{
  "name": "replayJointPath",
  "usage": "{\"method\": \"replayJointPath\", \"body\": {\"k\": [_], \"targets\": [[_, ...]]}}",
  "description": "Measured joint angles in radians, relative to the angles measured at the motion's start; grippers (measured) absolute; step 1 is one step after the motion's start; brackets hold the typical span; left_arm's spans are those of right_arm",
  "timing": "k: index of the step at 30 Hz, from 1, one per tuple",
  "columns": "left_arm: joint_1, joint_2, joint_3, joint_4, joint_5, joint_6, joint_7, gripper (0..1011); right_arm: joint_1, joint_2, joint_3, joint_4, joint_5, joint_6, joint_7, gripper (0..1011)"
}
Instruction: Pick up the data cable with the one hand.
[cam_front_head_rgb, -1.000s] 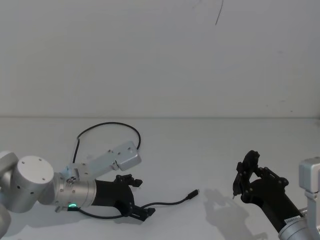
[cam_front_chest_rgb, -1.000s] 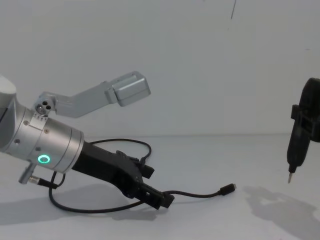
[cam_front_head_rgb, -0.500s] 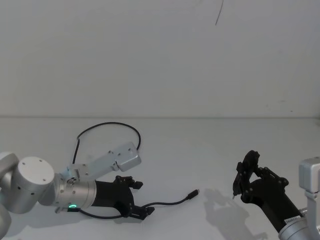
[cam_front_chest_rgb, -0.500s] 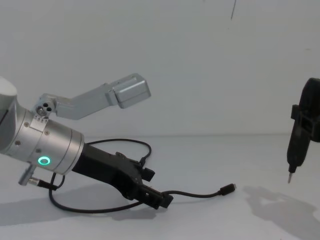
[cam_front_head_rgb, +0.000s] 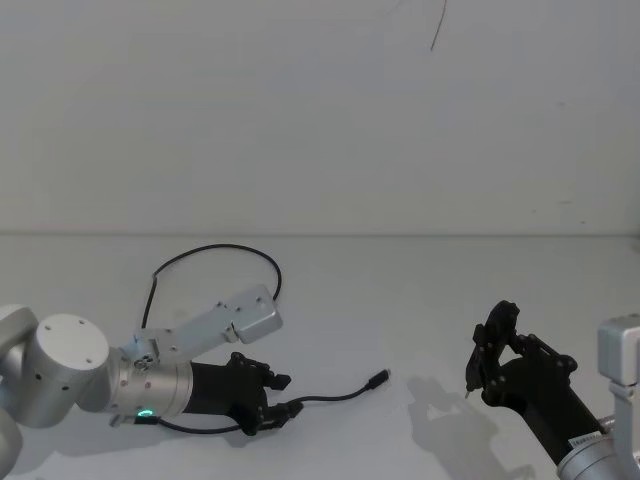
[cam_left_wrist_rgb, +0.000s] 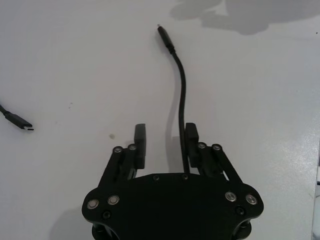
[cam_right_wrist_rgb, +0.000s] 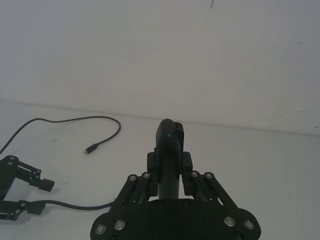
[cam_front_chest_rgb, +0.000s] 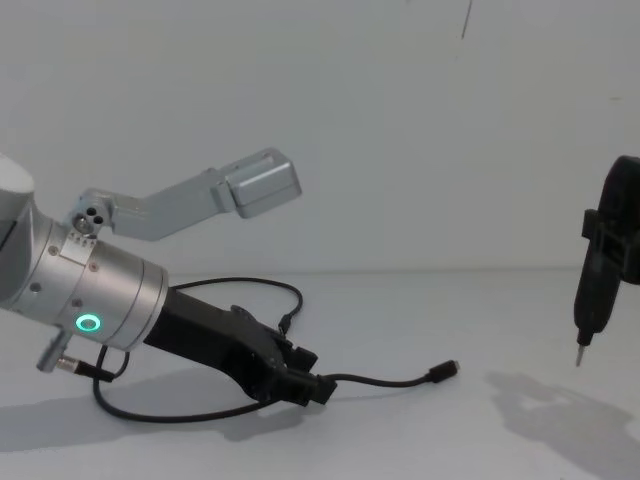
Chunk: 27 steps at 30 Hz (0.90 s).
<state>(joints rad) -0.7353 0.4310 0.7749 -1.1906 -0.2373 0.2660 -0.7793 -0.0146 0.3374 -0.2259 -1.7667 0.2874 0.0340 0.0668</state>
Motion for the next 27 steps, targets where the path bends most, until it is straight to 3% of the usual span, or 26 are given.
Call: {"method": "replayJointPath", "body": {"k": [10, 15, 22, 27], "targets": [[0.0, 0.0, 0.0, 0.0, 0.0, 0.0, 0.001, 140, 0.0, 0.0, 0.0, 0.0, 0.0, 0.0, 0.0, 263], [0.0, 0.0, 0.0, 0.0, 0.0, 0.0, 0.001, 48, 0.0, 0.0, 0.0, 0.0, 0.0, 0.0, 0.0, 263], [0.004, 0.004, -0.001, -0.01, 0.002, -0.016, -0.002, 48, 0.002, -0.001, 0.001, 0.001, -0.001, -0.003, 0.002, 263], [0.009, 0.014, 0.002, -0.026, 0.005, -0.057, -0.02, 49, 0.01, -0.006, 0.003, 0.005, -0.001, -0.015, 0.012, 263]]}}
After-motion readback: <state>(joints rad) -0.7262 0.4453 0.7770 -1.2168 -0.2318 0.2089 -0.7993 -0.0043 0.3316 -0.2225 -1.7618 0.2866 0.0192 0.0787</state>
